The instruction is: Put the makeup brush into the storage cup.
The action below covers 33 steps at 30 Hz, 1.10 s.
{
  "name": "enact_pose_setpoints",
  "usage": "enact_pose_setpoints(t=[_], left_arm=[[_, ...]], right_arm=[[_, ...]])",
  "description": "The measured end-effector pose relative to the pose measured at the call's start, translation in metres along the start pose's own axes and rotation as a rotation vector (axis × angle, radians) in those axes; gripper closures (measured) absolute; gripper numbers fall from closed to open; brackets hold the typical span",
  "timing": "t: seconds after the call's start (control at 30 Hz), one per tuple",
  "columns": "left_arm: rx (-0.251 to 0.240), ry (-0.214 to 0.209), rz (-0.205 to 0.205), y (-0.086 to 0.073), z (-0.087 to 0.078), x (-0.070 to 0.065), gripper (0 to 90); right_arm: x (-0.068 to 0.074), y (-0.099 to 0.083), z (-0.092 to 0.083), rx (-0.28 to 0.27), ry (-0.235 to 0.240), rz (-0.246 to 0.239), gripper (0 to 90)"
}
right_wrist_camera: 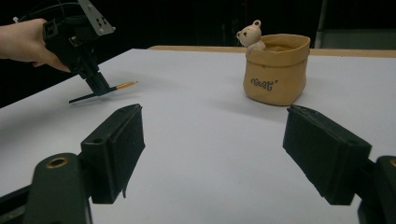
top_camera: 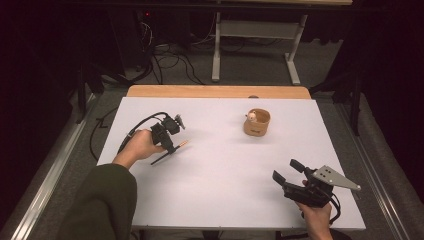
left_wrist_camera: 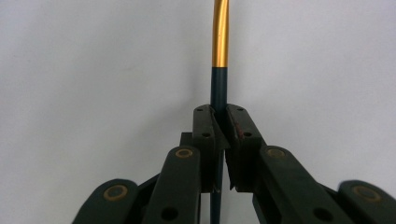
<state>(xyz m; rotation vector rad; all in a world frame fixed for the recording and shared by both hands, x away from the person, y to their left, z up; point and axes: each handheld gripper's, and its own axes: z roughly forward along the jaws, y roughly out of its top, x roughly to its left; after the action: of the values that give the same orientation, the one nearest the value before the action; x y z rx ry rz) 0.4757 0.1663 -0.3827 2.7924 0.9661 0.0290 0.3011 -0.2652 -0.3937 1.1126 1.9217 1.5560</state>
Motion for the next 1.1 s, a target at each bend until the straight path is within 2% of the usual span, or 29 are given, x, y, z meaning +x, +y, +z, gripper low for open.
enact_pose_setpoints(t=[0.47,0.8,1.1], left_arm=[[-0.081,-0.008,0.015,-0.001,-0.016,-0.010,83.3],[-0.160,-0.022,0.029,-0.003,-0.030,-0.019,83.3],[-0.243,-0.035,0.017,-0.011,-0.034,-0.024,83.3]], right_arm=[[0.001,0.000,0.001,0.008,0.005,0.000,22.4],[0.001,0.000,0.002,0.013,0.004,0.000,22.3],[0.001,-0.001,0.001,0.011,0.004,-0.003,22.4]])
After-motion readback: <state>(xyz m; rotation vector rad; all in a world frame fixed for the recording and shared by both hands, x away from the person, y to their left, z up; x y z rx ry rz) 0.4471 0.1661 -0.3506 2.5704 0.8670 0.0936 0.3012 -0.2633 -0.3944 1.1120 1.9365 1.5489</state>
